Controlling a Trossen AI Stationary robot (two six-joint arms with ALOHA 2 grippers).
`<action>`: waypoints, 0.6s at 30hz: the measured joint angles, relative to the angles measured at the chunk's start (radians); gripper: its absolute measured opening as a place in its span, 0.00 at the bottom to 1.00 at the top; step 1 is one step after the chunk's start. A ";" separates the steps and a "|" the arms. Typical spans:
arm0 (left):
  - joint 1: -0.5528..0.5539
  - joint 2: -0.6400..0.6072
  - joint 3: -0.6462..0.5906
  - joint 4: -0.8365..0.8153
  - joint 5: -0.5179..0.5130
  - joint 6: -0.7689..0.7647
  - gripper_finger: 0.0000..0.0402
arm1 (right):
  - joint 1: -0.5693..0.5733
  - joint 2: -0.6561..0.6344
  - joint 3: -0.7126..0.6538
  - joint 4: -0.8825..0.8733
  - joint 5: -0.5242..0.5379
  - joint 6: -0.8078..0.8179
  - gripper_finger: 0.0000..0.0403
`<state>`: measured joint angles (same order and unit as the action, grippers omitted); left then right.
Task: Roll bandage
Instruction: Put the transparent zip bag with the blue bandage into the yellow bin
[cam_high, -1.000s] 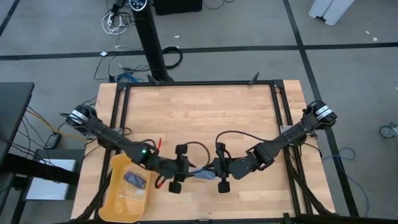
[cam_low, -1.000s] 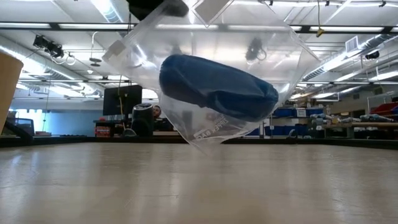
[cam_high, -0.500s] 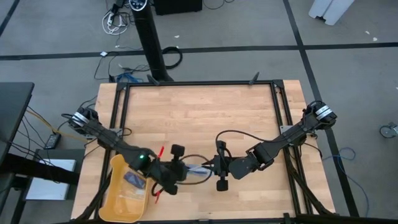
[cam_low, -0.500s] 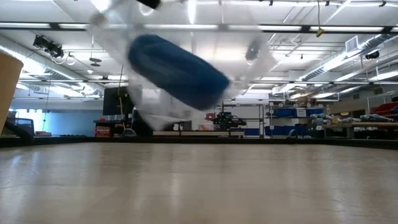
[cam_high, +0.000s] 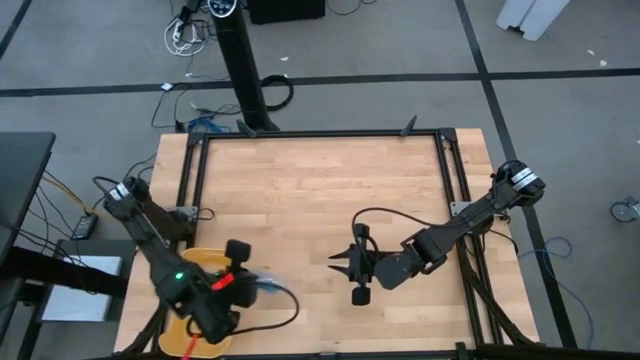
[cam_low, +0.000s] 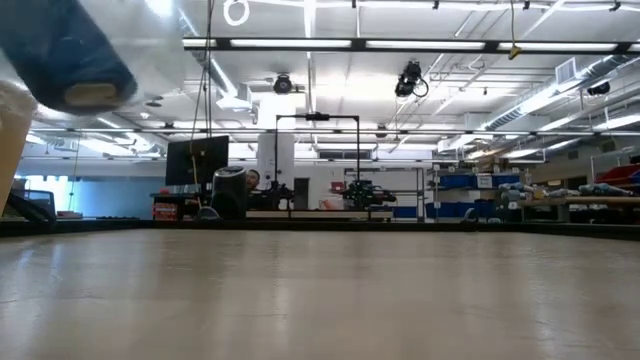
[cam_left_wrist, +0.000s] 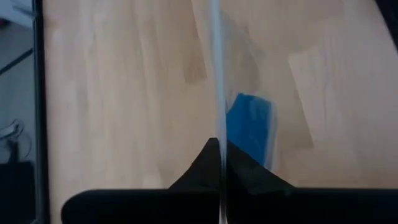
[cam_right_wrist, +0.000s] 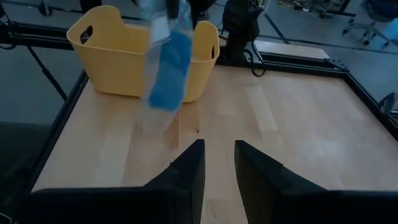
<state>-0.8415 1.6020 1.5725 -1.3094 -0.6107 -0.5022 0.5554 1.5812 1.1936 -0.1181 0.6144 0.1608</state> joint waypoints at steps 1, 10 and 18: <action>-0.013 0.001 0.014 -0.043 0.000 -0.026 0.00 | 0.000 -0.001 0.000 -0.001 0.000 0.000 0.21; -0.066 -0.002 0.128 -0.262 0.028 -0.180 0.00 | -0.003 -0.003 0.000 -0.013 -0.001 0.003 0.21; -0.081 -0.003 0.177 -0.261 0.204 -0.230 0.00 | -0.003 -0.003 0.000 -0.019 -0.006 0.004 0.21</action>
<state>-0.9226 1.5988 1.7493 -1.5708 -0.4070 -0.7317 0.5526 1.5780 1.1934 -0.1368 0.6086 0.1646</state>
